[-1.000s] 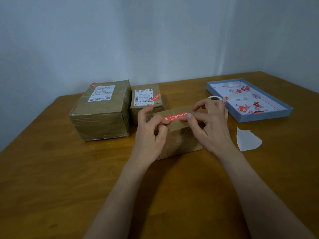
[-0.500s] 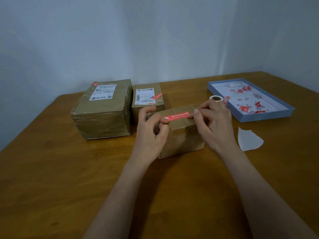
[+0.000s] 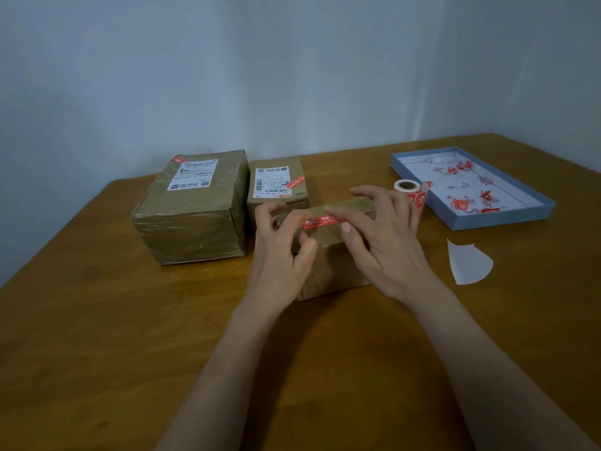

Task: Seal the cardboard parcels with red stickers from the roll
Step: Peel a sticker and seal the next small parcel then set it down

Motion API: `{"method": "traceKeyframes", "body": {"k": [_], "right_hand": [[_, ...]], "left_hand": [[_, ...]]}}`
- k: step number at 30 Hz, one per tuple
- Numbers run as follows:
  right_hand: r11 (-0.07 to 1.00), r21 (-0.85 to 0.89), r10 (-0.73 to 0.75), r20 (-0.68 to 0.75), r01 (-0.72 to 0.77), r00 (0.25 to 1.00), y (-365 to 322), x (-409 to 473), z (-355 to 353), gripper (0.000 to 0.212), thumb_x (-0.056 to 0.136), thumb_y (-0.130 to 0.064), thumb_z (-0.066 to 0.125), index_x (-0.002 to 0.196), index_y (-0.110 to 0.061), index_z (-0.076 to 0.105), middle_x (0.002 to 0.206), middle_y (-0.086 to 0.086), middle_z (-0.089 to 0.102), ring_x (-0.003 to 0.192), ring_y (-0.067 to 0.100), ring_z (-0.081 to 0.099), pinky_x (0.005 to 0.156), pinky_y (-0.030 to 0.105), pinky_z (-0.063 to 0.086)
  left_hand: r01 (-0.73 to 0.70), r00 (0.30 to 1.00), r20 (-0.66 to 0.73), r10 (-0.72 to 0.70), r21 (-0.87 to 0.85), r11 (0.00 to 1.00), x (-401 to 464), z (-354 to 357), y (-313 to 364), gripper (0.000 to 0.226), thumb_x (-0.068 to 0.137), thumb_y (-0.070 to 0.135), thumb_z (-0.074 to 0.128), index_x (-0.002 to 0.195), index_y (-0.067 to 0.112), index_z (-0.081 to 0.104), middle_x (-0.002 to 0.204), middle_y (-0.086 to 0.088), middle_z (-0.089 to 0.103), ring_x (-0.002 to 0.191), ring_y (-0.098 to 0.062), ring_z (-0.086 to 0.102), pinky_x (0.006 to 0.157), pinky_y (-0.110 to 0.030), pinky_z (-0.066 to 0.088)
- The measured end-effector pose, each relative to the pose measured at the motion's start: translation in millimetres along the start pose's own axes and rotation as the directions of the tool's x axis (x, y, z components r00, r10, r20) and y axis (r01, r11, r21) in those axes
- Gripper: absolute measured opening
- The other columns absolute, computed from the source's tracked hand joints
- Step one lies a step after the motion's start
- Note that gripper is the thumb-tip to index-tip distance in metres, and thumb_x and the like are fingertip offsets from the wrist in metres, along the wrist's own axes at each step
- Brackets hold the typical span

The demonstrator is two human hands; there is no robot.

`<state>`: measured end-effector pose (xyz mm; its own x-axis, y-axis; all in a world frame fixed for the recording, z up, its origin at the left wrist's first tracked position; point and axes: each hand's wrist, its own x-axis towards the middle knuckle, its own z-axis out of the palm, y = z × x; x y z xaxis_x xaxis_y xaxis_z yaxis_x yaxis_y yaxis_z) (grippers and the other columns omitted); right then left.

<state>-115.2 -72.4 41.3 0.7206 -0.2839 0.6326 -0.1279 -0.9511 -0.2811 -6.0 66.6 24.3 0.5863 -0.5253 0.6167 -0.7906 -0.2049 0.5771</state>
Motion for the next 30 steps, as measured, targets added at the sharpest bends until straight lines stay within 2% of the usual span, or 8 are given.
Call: {"method": "traceKeyframes", "body": {"k": [6,11,19,23,26,30], "right_hand": [[0.995,-0.104,0.002,0.068,0.005,0.998,-5,0,2,0.048,0.095,-0.051,0.021,0.127,-0.042,0.056,0.14,0.001,0.041,0.126,0.018,0.023,0.108,0.052,0.02],[0.994,-0.103,0.045,0.047,-0.04,0.998,-6,0,5,0.048,0.095,-0.05,0.021,0.122,-0.04,0.059,0.137,-0.002,0.041,0.124,0.015,0.025,0.105,0.043,0.021],[0.984,-0.037,0.174,0.015,-0.173,0.985,8,4,-1,0.049,0.096,-0.049,0.023,0.115,-0.032,0.065,0.131,-0.004,0.045,0.122,0.013,0.034,0.102,0.041,0.028],[0.985,0.018,0.171,0.003,-0.171,0.985,12,5,0,0.049,0.097,-0.045,0.024,0.115,-0.027,0.066,0.123,-0.005,0.051,0.114,0.008,0.044,0.098,0.033,0.027],[0.982,0.071,0.175,-0.005,-0.175,0.984,14,6,0,0.05,0.098,-0.043,0.024,0.114,-0.024,0.067,0.119,-0.007,0.054,0.109,0.004,0.047,0.102,0.038,0.034],[0.973,0.142,0.189,-0.022,-0.184,0.982,17,7,0,0.054,0.097,-0.046,0.02,0.111,-0.022,0.066,0.115,-0.006,0.057,0.104,0.003,0.048,0.099,0.048,0.041]], "left_hand": [[0.011,1.0,0.001,-0.011,0.017,1.0,1,-2,2,0.044,0.084,0.038,0.035,0.113,0.024,0.064,0.123,0.009,0.026,0.121,-0.015,0.038,0.097,-0.031,0.043],[0.033,0.999,0.005,-0.033,0.004,0.999,1,-4,5,0.046,0.084,0.038,0.036,0.114,0.018,0.065,0.116,0.004,0.033,0.11,-0.012,0.047,0.09,-0.035,0.05],[0.119,0.993,0.017,-0.119,-0.009,0.993,1,-6,9,0.032,0.088,0.027,0.05,0.113,0.015,0.065,0.119,0.004,0.033,0.113,-0.008,0.043,0.096,-0.031,0.048],[0.132,0.991,-0.017,-0.133,-0.029,0.991,1,-5,6,0.021,0.09,0.019,0.058,0.109,0.015,0.066,0.117,0.004,0.037,0.105,0.005,0.044,0.095,-0.025,0.047],[0.14,0.989,-0.032,-0.141,-0.036,0.99,2,-5,4,0.023,0.089,0.025,0.06,0.109,0.015,0.064,0.116,0.005,0.039,0.104,0.003,0.045,0.09,-0.02,0.046],[0.137,0.988,-0.068,-0.137,-0.008,0.991,2,-4,3,0.033,0.082,0.038,0.056,0.105,0.015,0.058,0.112,0.004,0.043,0.096,-0.001,0.047,0.08,-0.012,0.039]]}}
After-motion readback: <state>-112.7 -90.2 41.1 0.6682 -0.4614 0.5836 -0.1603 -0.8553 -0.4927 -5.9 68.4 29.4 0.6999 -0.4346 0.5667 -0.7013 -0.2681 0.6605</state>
